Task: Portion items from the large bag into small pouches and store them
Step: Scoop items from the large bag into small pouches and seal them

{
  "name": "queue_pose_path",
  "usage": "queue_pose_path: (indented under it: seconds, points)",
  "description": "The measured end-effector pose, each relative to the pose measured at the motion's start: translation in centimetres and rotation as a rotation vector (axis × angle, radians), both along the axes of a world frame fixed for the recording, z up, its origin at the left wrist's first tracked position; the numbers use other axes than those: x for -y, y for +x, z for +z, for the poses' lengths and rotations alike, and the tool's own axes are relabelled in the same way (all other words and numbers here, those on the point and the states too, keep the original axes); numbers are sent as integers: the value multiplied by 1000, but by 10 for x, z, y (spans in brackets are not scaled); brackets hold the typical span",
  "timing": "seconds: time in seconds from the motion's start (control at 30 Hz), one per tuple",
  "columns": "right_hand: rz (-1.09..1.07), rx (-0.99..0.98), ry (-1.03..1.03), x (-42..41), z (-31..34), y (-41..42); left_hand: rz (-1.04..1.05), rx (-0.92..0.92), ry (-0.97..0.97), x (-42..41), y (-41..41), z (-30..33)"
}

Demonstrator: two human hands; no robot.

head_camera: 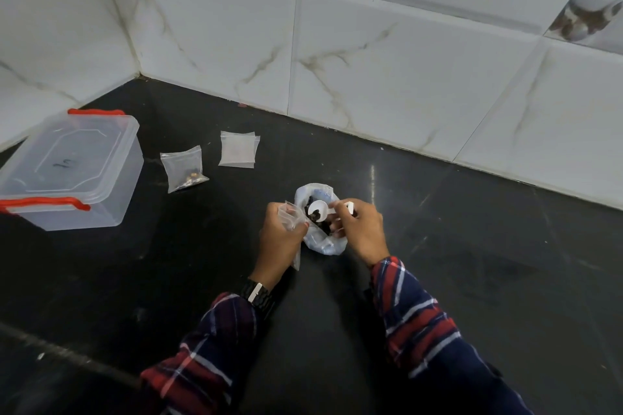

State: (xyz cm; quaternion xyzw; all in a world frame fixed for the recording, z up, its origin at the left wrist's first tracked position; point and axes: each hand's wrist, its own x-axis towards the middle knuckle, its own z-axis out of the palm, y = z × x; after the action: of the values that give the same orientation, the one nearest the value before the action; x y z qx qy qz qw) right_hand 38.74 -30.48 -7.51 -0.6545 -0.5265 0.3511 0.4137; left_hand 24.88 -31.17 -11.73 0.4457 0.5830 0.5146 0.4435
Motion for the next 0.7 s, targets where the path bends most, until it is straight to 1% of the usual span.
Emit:
queue_pose_path:
  seconds: [0.1,0.13,0.17,0.27,0.3,0.33,0.43,0.53,0.63,0.7]
  points:
    - [-9,-117,-53,-1,2,2,-16,-3,2,0,-2,1]
    - [-14,-123,-48,0,1,2,-25,-14,-1,0,-2,2]
    - [-4,-61,-16,0,0,2,-36,-26,0,0,-2,2]
    - [131,274,136,5,0,-3,-43,-47,11,0,-1,4]
    - [154,338,162,7,0,-7,-38,-43,11,0,0,5]
    - [150,351,170,7,1,-10,-32,-39,9,0,0,6]
    - [36,262,129,3,-1,-11,-17,-32,6,1,1,7]
    - [-73,86,52,-2,-4,-8,-2,-42,-11,0,-1,5]
    - [-103,-123,-7,0,-1,-6,11,-105,0,-1,-3,4]
    - [-101,-222,-14,2,4,-5,35,-167,35,-1,-3,4]
